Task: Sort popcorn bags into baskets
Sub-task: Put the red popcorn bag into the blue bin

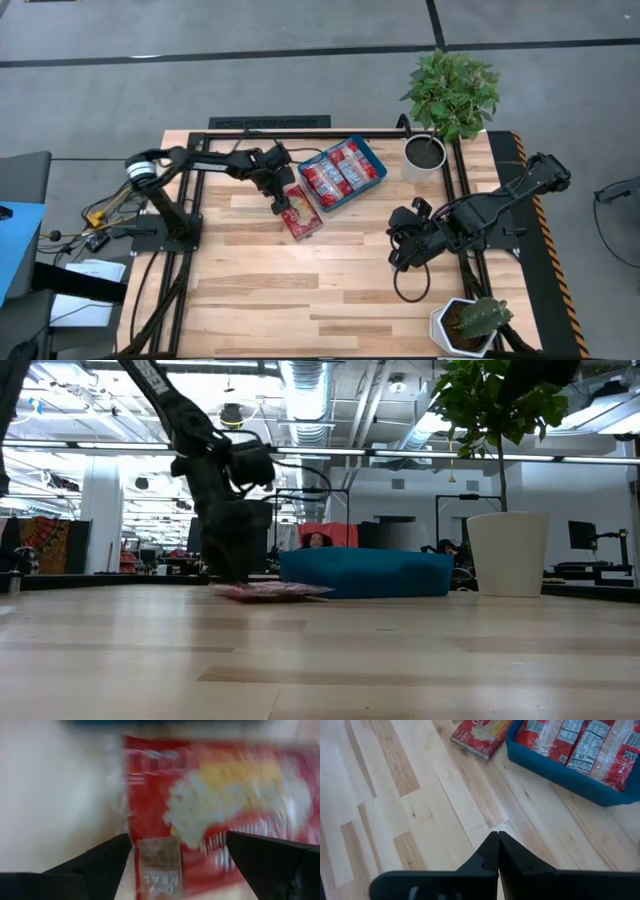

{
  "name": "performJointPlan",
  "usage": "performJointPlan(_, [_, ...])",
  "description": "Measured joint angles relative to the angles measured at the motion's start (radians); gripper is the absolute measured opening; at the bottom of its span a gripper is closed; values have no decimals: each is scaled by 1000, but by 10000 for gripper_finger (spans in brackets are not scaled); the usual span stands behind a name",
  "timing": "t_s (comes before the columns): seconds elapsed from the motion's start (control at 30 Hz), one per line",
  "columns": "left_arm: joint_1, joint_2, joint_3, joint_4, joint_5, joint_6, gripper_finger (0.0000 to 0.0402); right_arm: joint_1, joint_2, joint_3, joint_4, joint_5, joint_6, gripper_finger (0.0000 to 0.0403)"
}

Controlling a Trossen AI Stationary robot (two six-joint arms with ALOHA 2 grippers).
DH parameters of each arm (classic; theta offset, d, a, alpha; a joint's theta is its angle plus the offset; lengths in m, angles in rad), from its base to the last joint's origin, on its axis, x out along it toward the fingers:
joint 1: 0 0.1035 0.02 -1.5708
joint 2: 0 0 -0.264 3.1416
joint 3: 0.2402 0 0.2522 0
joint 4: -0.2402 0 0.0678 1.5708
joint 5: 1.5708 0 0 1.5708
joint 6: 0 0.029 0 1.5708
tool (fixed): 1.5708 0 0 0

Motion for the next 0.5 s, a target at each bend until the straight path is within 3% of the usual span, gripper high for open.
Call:
performJointPlan(0.13, [-2, 65, 6, 6, -16, -11, 323, 0, 0, 0, -2, 0, 18, 28])
performJointPlan(0.23, [-4, 70, 7, 1, -23, -55, 289, 0, 0, 0, -8, 0, 23, 32])
performJointPlan(0.33, [-19, 70, 7, -13, -56, -71, 224, 0, 0, 0, -12, 0, 22, 31])
performJointPlan(0.5, [-58, 71, 5, -24, -51, -58, 77, 0, 0, 0, -13, 1, 17, 23])
